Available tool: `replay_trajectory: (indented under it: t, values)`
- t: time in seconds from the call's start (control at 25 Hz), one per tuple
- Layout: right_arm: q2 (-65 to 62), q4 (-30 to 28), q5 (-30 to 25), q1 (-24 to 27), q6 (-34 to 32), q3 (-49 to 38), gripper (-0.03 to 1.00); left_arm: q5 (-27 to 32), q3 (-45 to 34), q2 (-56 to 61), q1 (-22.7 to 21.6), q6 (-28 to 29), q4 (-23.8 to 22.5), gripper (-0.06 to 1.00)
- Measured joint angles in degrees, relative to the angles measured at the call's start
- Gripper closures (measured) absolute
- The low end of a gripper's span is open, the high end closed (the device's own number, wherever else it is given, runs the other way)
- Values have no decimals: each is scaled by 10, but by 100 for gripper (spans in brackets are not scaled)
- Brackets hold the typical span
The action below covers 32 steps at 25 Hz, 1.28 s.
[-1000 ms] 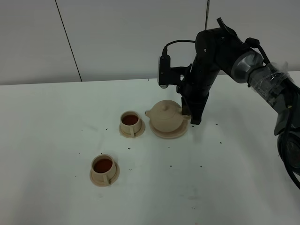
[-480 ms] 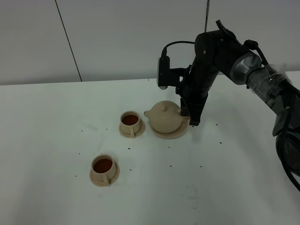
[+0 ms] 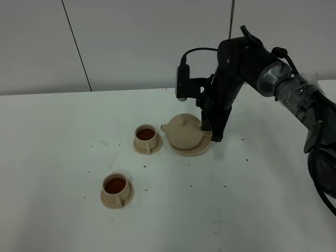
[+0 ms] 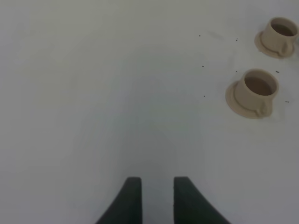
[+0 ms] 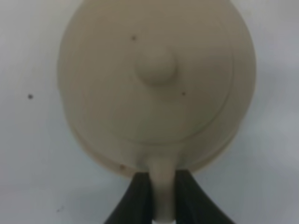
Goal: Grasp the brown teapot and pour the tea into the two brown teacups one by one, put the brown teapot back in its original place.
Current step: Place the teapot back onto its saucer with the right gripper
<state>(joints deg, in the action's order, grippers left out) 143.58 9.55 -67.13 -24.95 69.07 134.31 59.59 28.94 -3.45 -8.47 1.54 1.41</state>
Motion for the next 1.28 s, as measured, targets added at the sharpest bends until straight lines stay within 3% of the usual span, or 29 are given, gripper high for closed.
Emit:
replay_trajectory:
  t: [0.48, 1.28]
  values:
    - [0, 0, 6, 0, -15, 0, 86, 0, 0, 0, 0, 0, 0, 70]
    - [0, 12, -15, 11, -44, 0, 70, 0, 0, 0, 0, 0, 0, 70]
